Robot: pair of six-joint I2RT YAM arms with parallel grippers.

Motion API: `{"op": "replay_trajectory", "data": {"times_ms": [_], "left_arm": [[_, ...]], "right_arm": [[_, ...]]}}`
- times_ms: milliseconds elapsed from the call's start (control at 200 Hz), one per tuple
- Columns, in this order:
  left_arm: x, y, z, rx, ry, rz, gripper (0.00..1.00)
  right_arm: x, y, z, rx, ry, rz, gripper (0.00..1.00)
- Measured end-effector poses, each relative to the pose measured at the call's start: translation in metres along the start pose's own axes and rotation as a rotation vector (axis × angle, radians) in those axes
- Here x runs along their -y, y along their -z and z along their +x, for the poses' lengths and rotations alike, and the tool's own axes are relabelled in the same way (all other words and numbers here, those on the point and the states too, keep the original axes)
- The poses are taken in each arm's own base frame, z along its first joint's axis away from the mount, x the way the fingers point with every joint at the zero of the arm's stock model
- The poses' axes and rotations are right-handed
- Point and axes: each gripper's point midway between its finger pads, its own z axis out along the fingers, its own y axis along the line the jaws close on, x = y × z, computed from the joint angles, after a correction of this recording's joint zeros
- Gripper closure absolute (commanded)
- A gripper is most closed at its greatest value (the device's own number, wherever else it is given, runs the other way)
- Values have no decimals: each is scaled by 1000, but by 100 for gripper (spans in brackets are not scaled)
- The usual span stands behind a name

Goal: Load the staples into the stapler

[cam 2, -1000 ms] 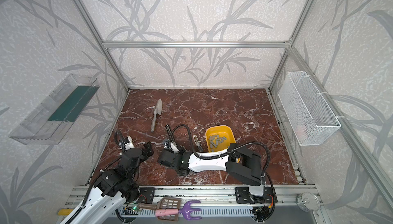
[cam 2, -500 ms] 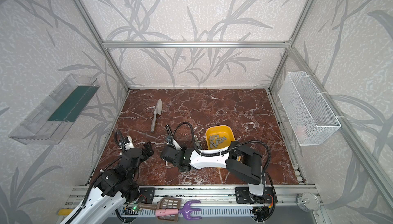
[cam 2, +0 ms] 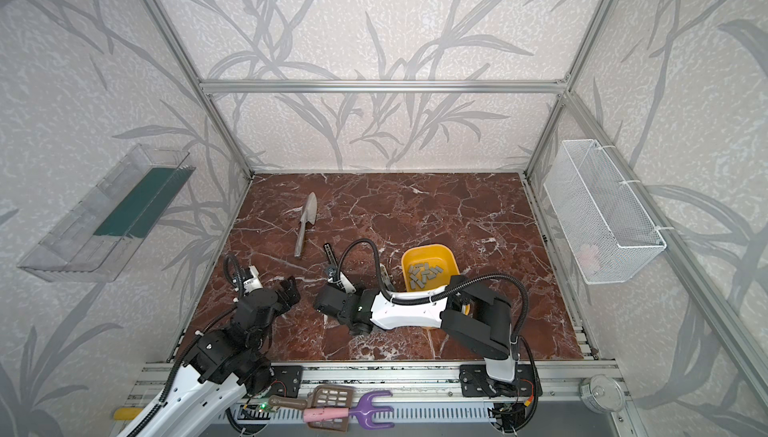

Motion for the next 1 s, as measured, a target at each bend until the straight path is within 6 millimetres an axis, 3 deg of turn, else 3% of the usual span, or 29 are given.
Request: {"op": "replay_trajectory", "data": {"times_ms": [1000], "left_arm": [[0,0,0,-1,0,1,1]], "right_arm": [[-7,1,3,-3,13,-16,100]]}}
